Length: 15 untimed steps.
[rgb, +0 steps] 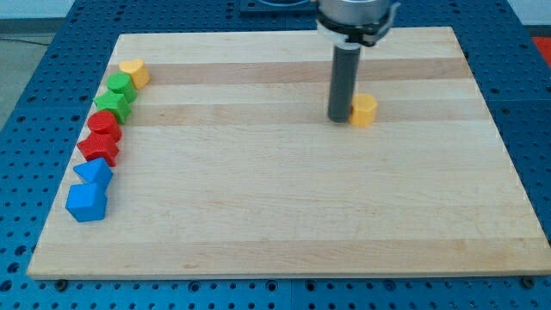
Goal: Place the yellow heart at the bottom right of the yellow hexagon
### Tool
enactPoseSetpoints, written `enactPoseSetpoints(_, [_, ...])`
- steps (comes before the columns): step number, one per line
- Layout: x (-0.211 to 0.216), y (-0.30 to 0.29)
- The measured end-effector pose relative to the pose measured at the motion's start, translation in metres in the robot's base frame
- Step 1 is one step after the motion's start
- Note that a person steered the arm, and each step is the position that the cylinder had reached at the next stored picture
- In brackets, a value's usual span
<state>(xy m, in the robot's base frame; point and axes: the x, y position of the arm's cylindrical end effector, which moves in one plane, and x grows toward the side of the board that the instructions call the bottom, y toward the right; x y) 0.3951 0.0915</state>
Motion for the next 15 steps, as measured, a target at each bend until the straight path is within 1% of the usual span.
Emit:
enactPoseSetpoints(1, [0.0,0.043])
enactPoseSetpoints(2, [0.0,0.043])
enactPoseSetpoints(3, [-0.021,-0.009])
enactPoseSetpoints(4, [-0.087,-0.072])
enactPoseSetpoints(5, [-0.134,-0.156])
enactPoseSetpoints(6, [-0.142,-0.273])
enactPoseSetpoints(7, [-0.141,-0.367])
enactPoseSetpoints(8, [-0.122,-0.378])
enactPoseSetpoints(9, [-0.099,-0.353])
enactPoseSetpoints(10, [-0.099,-0.313])
enactPoseSetpoints(11, [-0.082,-0.28])
enactPoseSetpoints(12, [-0.055,-0.252])
enactPoseSetpoints(13, [-0.04,-0.211])
enactPoseSetpoints(14, [-0.038,-0.159])
enactPoseSetpoints(15, [-0.015,-0.118])
